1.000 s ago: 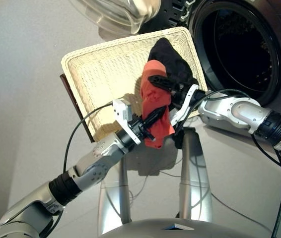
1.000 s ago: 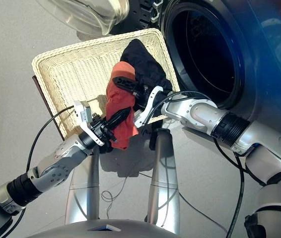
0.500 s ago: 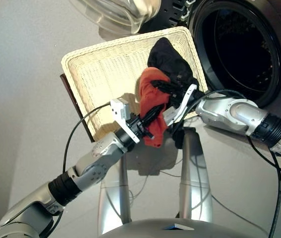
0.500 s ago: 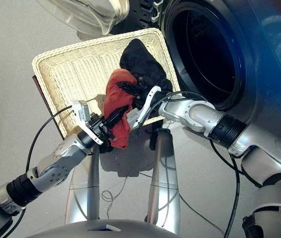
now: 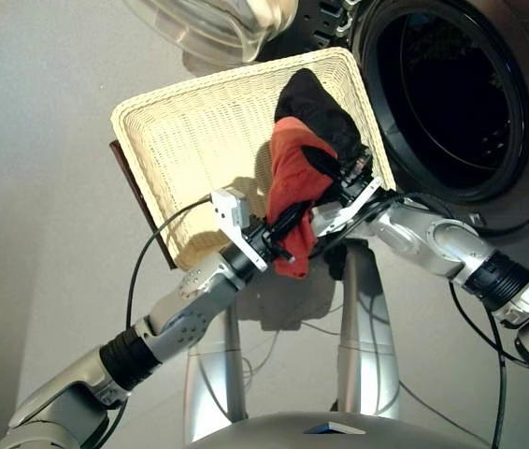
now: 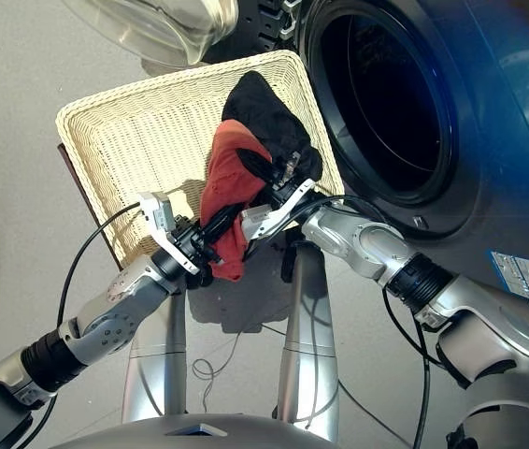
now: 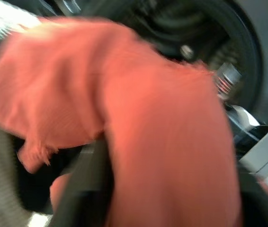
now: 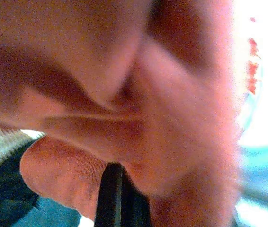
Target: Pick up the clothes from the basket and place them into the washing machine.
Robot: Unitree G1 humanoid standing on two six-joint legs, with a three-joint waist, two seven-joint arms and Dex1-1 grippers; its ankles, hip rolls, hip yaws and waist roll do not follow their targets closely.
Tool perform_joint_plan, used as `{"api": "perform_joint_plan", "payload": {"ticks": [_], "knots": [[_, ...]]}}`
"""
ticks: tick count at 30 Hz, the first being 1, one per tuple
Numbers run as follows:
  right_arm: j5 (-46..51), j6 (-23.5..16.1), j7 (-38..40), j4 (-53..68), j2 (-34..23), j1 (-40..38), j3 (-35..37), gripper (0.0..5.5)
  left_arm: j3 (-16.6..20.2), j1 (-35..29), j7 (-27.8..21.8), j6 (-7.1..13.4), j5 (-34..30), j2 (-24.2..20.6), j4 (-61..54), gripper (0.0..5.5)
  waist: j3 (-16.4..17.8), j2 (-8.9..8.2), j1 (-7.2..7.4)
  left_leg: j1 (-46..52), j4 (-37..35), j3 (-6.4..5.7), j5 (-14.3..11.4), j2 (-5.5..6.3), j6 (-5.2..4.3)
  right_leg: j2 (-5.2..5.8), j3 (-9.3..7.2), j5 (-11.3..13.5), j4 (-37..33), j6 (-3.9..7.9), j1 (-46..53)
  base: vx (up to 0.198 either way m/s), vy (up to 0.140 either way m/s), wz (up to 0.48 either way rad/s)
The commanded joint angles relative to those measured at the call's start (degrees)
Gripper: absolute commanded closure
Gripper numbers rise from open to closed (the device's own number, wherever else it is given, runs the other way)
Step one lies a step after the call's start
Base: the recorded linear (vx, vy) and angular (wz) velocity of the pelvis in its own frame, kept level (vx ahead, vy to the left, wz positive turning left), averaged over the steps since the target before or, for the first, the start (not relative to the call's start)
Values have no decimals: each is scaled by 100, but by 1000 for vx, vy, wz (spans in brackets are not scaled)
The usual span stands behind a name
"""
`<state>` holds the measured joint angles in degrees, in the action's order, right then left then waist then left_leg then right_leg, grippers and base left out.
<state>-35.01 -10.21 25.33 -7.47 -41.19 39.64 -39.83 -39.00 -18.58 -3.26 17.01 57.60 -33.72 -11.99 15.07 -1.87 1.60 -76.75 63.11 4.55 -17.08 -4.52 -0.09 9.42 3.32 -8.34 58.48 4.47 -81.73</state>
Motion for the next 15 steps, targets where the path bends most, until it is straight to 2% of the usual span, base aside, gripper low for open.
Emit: {"api": "perform_joint_plan", "payload": {"ticks": [1, 6, 12, 15], "knots": [[621, -27, 856, 239, 144, 110, 773, 550, 324, 78, 80, 461, -516, 287, -473, 0, 63, 207, 39, -324, -123, -185, 297, -54, 190, 103, 16, -35, 123, -216, 215, 0, 0, 0], [1260, -189, 1450, 100, 412, -197, 1625, 550, 724, 419, 311, 679, -999, 367, -356, 0, 66, 217, 23, -324, -168, -181, 322, -38, 194, 103, 8, -33, 117, -218, 200, 0, 0, 0], [1443, -300, 1859, 194, 127, -460, 2444, 550, 1224, 949, 497, 912, -1537, 255, -156, 0, 54, 178, 7, -360, -114, -201, 280, -46, 206, 88, 8, -47, 144, -207, 173, 0, 0, 0], [1641, -353, 2058, 85, 77, -585, 2811, 550, 1495, 1186, 563, 1052, -1489, 389, -53, 0, 45, 162, -4, -358, -121, -198, 271, -51, 208, 95, 0, -48, 139, -197, 166, 0, 0, 0]]}}
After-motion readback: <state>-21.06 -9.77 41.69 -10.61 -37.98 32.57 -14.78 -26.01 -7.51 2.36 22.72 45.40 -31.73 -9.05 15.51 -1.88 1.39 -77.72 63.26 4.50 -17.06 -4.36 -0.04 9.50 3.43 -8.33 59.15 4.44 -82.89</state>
